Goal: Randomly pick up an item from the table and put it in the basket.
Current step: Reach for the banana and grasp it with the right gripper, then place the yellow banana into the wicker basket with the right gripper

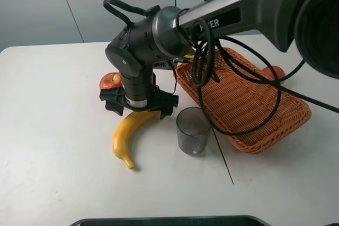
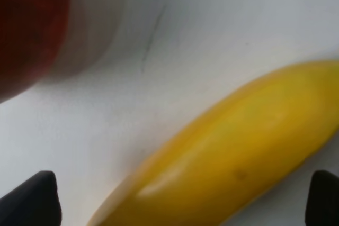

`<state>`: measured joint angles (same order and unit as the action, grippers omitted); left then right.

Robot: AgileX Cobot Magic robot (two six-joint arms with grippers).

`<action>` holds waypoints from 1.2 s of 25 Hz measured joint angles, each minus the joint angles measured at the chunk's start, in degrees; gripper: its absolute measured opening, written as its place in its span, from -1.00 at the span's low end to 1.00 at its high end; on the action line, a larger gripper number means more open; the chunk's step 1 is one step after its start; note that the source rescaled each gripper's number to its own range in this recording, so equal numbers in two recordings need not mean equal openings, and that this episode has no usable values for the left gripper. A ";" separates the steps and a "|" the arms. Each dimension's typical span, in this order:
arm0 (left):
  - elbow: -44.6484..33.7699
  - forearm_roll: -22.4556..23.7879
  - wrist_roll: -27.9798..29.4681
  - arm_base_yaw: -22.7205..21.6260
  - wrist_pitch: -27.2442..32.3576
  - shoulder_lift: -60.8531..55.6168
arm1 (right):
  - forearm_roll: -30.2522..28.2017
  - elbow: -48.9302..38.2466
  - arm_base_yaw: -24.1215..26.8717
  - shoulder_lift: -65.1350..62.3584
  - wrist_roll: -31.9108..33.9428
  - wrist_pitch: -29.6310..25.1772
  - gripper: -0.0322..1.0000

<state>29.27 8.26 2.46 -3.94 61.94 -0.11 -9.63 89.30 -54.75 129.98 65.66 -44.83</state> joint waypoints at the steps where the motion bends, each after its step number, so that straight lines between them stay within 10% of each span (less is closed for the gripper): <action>1: 0.00 0.00 0.00 0.00 0.00 0.00 | 0.31 0.00 0.00 0.27 -0.55 0.00 1.00; 9: 0.00 0.00 0.21 0.00 0.00 0.00 | 3.69 0.13 0.00 1.64 -4.81 0.53 0.90; 11: 0.00 0.00 0.21 0.00 0.00 0.00 | 4.19 0.13 0.00 1.67 -5.29 0.70 0.46; 14: 0.00 0.00 0.21 0.00 0.00 0.00 | 4.66 0.13 0.00 1.90 -5.38 0.96 -0.93; 30: 0.00 0.00 0.21 0.00 0.00 0.00 | 4.77 0.17 0.00 2.00 -5.11 1.34 -0.94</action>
<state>29.27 8.26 2.67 -3.94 61.94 -0.11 -4.85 89.47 -54.75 131.98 60.55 -43.50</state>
